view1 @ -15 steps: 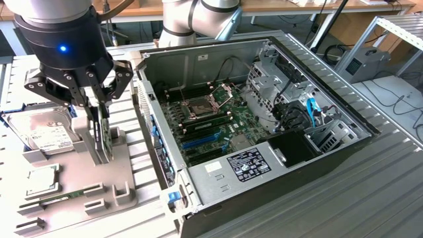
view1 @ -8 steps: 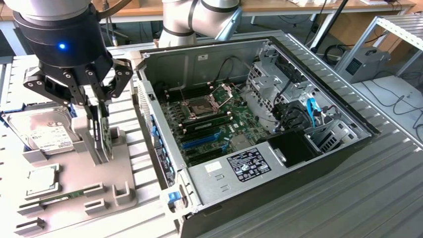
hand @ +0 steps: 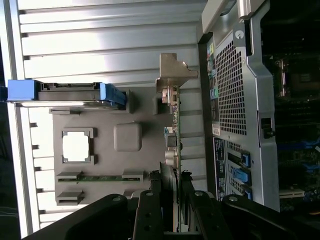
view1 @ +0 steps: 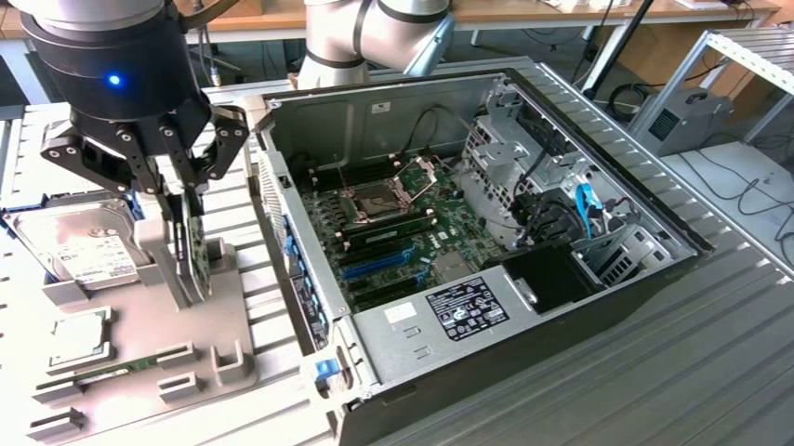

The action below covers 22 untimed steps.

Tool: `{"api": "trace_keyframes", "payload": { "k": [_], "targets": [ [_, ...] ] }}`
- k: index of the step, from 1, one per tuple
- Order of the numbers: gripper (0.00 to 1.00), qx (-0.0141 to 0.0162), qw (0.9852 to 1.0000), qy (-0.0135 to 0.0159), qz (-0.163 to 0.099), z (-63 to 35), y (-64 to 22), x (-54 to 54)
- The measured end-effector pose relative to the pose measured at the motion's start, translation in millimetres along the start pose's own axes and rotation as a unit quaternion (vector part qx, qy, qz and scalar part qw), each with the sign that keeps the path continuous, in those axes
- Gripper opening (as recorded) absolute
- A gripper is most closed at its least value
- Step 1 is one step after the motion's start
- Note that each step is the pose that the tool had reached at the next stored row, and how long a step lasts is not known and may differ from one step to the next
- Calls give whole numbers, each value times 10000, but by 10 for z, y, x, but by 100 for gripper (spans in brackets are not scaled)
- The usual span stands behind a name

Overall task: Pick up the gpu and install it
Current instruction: 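Pick up the gpu and move the gpu toward the slot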

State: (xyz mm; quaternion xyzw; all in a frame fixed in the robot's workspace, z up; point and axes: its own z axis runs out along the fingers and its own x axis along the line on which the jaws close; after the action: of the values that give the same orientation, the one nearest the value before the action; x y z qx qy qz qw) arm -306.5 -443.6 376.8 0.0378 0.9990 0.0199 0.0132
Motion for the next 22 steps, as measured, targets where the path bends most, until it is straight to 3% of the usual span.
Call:
{"api": "trace_keyframes", "payload": {
  "k": [22],
  "targets": [
    [26, 0, 10000, 0, 0, -72, 17, -3]
  ]
}}
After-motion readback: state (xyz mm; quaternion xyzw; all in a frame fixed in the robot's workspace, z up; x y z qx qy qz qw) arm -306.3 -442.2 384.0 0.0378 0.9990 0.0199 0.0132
